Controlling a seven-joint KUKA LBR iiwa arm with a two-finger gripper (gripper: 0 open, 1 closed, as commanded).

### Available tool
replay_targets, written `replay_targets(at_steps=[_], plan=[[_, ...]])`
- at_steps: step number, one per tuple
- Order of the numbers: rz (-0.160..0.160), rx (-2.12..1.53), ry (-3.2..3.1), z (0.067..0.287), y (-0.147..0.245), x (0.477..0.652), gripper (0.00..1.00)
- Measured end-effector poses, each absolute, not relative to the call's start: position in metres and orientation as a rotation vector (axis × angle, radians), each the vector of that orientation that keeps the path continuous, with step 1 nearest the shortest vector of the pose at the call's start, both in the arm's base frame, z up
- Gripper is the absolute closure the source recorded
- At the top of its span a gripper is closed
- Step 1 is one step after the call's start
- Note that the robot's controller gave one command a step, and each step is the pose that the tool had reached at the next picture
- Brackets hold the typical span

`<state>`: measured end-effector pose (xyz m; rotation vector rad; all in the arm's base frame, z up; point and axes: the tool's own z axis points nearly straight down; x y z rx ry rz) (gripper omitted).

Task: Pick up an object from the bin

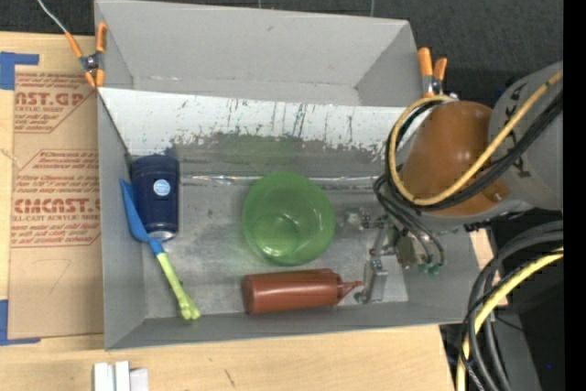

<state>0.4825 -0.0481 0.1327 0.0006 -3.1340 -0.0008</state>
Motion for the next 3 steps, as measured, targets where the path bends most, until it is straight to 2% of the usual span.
replay_targets(at_steps=[1, 2, 3], plan=[[0.0, 0.003, -3.141, 0.137, -0.048, 0.484, 0.0], [-0.006, 0.006, -3.133, 0.068, 0.024, 0.514, 0.0], [0.0, 0.112, -3.138, 0.076, 0.018, 0.494, 0.0]])
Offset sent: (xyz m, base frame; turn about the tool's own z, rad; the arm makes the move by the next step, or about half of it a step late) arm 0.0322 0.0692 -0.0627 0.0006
